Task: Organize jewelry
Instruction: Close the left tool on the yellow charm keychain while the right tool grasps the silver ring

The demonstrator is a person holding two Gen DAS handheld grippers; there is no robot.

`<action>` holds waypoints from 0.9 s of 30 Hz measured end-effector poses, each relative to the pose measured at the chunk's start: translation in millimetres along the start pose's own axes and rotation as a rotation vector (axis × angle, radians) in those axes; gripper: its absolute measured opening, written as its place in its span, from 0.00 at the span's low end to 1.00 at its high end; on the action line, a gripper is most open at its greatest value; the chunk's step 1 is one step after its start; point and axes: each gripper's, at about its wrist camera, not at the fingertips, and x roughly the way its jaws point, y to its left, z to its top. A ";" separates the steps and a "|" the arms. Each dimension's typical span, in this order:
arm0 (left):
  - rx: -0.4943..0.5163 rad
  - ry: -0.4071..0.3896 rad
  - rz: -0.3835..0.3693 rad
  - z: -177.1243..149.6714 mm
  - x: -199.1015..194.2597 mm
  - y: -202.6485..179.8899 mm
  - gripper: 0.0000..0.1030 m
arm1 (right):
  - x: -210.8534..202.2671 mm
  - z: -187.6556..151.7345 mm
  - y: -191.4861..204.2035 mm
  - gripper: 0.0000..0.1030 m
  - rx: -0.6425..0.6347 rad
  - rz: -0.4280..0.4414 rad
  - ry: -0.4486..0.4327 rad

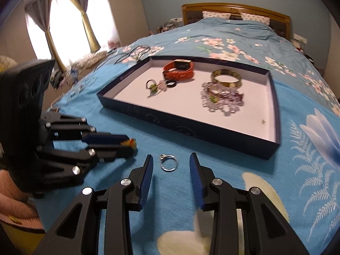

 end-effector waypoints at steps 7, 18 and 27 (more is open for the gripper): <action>-0.042 -0.017 0.018 -2.8 -5.8 10.5 0.16 | 11.2 1.6 13.1 0.29 -0.073 -0.034 0.050; -0.064 -0.031 0.029 -4.5 -8.8 14.7 0.16 | 10.0 1.1 15.1 0.15 -0.082 -0.069 0.048; -0.064 -0.051 0.040 -5.2 -14.9 15.3 0.16 | -1.5 0.6 11.5 0.15 -0.049 -0.060 0.006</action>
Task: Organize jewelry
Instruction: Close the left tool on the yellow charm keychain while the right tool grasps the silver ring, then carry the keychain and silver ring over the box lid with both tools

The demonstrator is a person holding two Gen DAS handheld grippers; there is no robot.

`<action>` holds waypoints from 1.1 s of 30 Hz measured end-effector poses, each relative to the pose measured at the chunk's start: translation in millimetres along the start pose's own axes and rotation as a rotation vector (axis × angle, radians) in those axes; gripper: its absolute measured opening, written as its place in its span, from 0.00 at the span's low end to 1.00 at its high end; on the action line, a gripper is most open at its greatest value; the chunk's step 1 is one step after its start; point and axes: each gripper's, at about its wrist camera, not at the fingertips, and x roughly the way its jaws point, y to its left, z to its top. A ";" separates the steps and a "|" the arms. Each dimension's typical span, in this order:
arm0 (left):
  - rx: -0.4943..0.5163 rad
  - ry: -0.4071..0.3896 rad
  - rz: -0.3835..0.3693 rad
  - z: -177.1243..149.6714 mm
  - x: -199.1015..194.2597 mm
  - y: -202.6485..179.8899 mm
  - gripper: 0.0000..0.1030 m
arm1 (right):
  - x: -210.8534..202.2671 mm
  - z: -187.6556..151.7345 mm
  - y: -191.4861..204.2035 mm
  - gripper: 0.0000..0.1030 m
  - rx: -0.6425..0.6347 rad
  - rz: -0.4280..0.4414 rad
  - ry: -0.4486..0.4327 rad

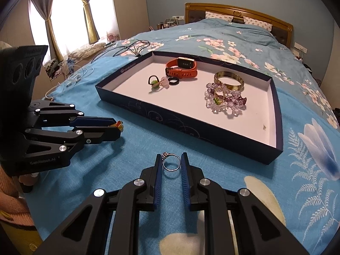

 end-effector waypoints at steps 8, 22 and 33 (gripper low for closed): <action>-0.009 -0.035 0.010 6.2 -9.6 3.2 0.16 | -17.8 4.8 -6.4 0.15 0.039 0.001 -0.069; -0.006 -0.083 0.021 18.3 -21.2 5.6 0.16 | -28.4 14.1 -11.4 0.15 0.060 0.003 -0.123; -0.001 -0.106 0.030 27.0 -24.7 5.5 0.16 | -29.5 21.0 -18.6 0.15 0.076 -0.007 -0.151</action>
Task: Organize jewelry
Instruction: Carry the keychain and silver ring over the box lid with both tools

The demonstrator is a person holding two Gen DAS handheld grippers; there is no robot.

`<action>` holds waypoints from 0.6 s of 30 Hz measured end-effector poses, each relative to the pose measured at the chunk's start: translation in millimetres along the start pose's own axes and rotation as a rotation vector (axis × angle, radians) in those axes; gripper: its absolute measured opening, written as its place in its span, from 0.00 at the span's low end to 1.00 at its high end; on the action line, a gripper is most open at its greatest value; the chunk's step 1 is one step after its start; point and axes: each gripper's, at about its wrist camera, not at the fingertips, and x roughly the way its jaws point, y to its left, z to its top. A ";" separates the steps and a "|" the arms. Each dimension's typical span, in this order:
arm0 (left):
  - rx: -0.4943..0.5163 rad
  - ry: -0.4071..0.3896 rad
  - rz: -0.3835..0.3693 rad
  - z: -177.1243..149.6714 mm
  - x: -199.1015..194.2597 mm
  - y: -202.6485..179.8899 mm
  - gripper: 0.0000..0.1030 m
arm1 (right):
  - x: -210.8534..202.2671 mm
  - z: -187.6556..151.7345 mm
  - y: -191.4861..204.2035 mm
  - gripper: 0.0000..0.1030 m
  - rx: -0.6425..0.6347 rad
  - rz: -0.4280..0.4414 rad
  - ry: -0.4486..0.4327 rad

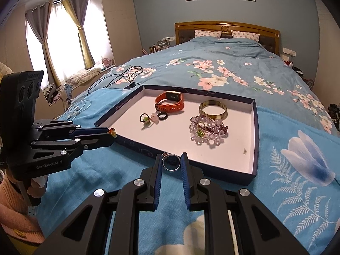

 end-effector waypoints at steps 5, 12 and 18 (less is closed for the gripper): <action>0.002 -0.009 0.005 4.2 -0.7 -0.8 0.16 | -1.1 3.4 -0.7 0.15 0.001 -0.005 -0.013; 0.009 -0.020 0.016 9.2 -2.1 -1.8 0.16 | -0.7 8.6 -3.2 0.15 0.000 -0.013 -0.024; 0.010 -0.025 0.023 12.3 -1.7 -0.4 0.16 | 2.0 14.4 -5.0 0.15 -0.002 -0.021 -0.031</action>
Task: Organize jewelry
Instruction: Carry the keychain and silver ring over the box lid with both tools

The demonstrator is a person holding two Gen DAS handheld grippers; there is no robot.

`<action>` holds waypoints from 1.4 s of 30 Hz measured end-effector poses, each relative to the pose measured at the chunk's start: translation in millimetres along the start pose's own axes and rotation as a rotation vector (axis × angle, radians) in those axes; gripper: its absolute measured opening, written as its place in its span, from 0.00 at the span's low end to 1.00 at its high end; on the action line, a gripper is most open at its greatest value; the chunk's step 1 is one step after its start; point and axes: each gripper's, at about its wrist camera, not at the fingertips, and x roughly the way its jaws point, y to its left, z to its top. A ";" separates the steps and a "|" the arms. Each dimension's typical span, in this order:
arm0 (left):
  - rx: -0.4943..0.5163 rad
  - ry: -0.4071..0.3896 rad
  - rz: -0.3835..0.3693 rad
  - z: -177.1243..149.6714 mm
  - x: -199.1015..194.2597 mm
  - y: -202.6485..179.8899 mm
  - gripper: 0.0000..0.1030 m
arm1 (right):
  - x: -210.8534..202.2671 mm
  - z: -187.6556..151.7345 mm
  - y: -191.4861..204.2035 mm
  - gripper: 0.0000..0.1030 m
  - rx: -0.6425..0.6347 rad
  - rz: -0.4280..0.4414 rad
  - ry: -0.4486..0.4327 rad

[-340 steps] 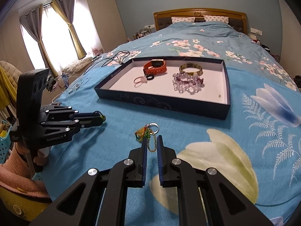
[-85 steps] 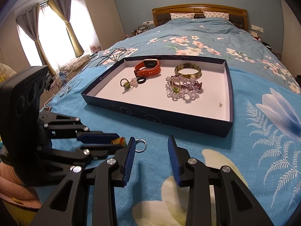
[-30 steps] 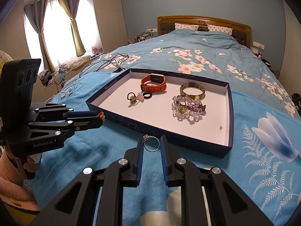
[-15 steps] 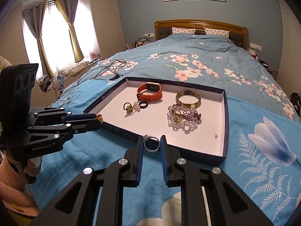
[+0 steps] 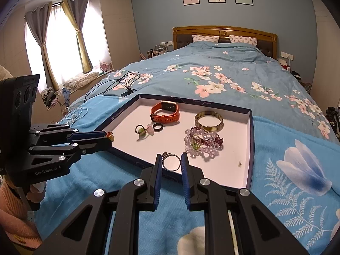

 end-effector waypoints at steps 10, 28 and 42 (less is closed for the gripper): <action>-0.001 -0.001 0.006 2.9 0.5 2.2 0.16 | 5.0 4.1 -2.7 0.15 0.001 -0.005 0.002; 0.003 -0.005 0.018 12.1 7.1 6.6 0.16 | 8.7 6.4 -4.8 0.15 0.003 -0.005 0.003; 0.008 -0.005 0.029 14.3 10.0 6.9 0.16 | 13.2 9.2 -8.7 0.15 0.007 -0.006 0.004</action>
